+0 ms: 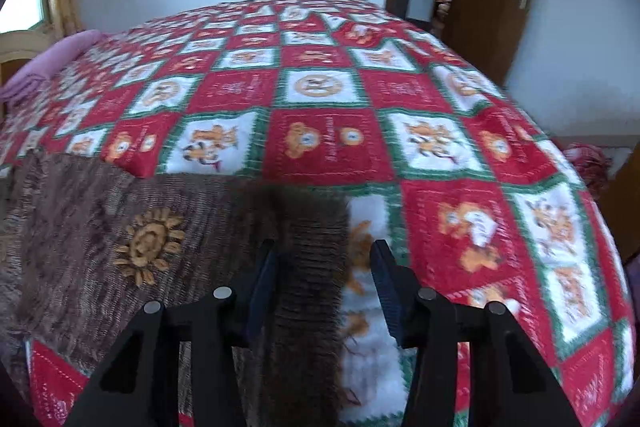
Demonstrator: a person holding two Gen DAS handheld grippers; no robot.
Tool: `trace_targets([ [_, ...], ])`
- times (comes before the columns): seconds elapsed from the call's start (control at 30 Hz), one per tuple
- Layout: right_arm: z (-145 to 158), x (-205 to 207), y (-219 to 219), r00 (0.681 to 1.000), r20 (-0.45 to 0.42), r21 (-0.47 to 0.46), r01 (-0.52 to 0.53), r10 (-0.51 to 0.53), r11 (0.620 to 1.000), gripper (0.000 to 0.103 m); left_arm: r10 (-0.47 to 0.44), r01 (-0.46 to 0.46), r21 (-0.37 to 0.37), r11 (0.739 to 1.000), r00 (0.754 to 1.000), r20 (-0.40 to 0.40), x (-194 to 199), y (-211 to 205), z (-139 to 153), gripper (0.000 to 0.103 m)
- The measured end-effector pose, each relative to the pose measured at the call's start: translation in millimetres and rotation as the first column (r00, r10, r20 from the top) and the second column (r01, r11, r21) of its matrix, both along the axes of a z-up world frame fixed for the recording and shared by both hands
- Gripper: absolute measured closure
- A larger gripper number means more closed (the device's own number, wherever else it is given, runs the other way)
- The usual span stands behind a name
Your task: Fold small clothes
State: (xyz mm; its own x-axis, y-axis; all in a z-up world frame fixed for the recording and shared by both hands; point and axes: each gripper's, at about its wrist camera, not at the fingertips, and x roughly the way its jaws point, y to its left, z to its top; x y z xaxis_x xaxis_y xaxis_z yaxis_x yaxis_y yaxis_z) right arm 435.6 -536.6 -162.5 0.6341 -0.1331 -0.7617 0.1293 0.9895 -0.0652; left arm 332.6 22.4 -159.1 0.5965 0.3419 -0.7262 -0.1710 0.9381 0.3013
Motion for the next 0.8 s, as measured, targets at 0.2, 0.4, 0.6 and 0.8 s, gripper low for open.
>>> trace_targets([
  [0.2, 0, 18, -15, 0.997, -0.042, 0.162, 0.072, -0.066, 0.984, 0.054, 0.005, -0.005, 0.020, 1.000, 1.000, 0.006, 0, -4, 1, 0.000],
  [0.4, -1, -13, -19, 0.996, -0.060, 0.236, 0.083, -0.071, 0.968, 0.055, 0.033, -0.033, -0.016, 0.999, 0.999, 0.011, -5, 11, 5, 0.000],
  [0.6, -2, -16, -7, 0.995, -0.066, 0.189, 0.080, -0.068, 0.979, 0.083, 0.039, -0.042, -0.101, 0.994, 0.999, -0.035, 3, 22, -5, 0.000],
  [0.8, 18, -14, 12, 0.997, -0.060, 0.168, 0.051, -0.041, 0.984, 0.097, 0.038, -0.042, -0.193, 0.980, 0.999, -0.024, -5, 36, 3, 0.000],
])
